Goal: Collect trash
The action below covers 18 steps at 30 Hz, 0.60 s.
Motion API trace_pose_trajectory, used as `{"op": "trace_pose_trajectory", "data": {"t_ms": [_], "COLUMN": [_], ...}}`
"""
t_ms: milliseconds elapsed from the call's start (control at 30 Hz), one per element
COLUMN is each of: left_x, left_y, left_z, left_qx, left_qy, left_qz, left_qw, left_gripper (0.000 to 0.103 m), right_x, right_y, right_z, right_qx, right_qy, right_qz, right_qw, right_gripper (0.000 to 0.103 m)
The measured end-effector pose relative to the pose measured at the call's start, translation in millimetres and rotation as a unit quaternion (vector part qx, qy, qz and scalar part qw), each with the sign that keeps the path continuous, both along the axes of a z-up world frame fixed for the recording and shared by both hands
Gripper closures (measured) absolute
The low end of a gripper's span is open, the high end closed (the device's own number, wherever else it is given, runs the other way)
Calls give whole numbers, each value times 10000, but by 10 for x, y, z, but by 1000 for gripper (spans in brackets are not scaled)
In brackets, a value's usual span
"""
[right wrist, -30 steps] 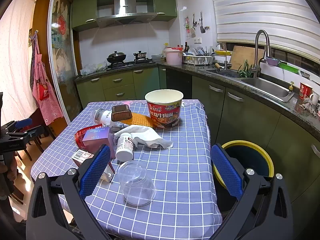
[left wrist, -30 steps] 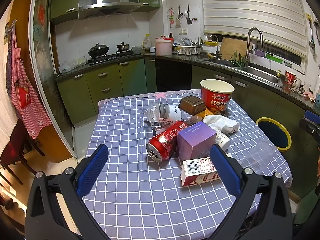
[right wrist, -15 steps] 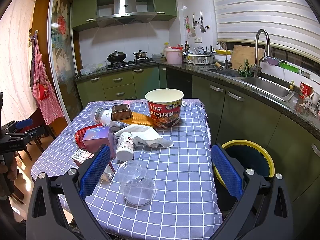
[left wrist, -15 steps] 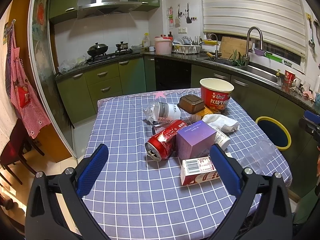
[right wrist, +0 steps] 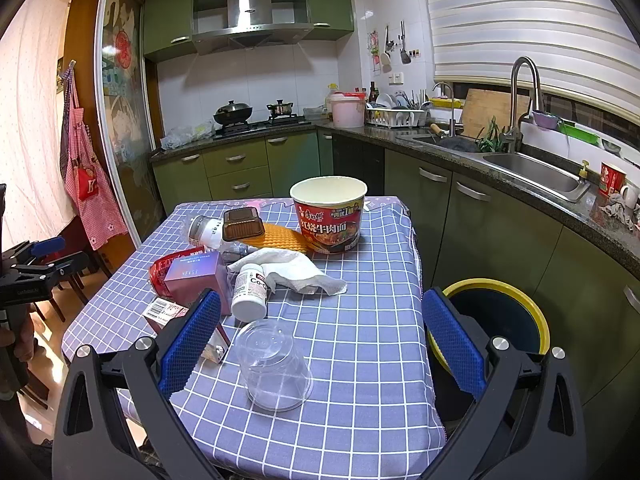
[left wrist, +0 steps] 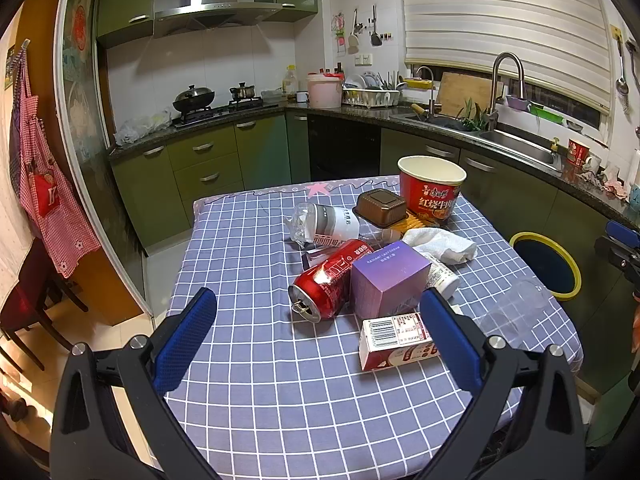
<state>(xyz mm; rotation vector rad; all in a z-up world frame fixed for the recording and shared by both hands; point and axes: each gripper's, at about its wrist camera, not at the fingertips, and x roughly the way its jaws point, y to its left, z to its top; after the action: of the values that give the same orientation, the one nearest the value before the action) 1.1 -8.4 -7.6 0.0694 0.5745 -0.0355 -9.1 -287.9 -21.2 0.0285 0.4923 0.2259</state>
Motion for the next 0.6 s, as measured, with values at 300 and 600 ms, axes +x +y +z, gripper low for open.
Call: {"op": "trace_pose_trajectory", "data": {"t_ms": [300, 600], "left_x": [1, 124], "left_y": [2, 0], "left_z": [38, 20], "left_qx": [12, 14], "left_qy": [12, 104], "left_qz": [-36, -53], "left_qw": [10000, 9999], "left_gripper": [6, 6], "right_x": [3, 90], "right_y": [0, -10], "right_z": [-4, -37], "right_qx": [2, 15], "right_qy": [6, 126], "right_qz": [0, 9], "right_qw": [10000, 9999], "right_gripper": [4, 4]}}
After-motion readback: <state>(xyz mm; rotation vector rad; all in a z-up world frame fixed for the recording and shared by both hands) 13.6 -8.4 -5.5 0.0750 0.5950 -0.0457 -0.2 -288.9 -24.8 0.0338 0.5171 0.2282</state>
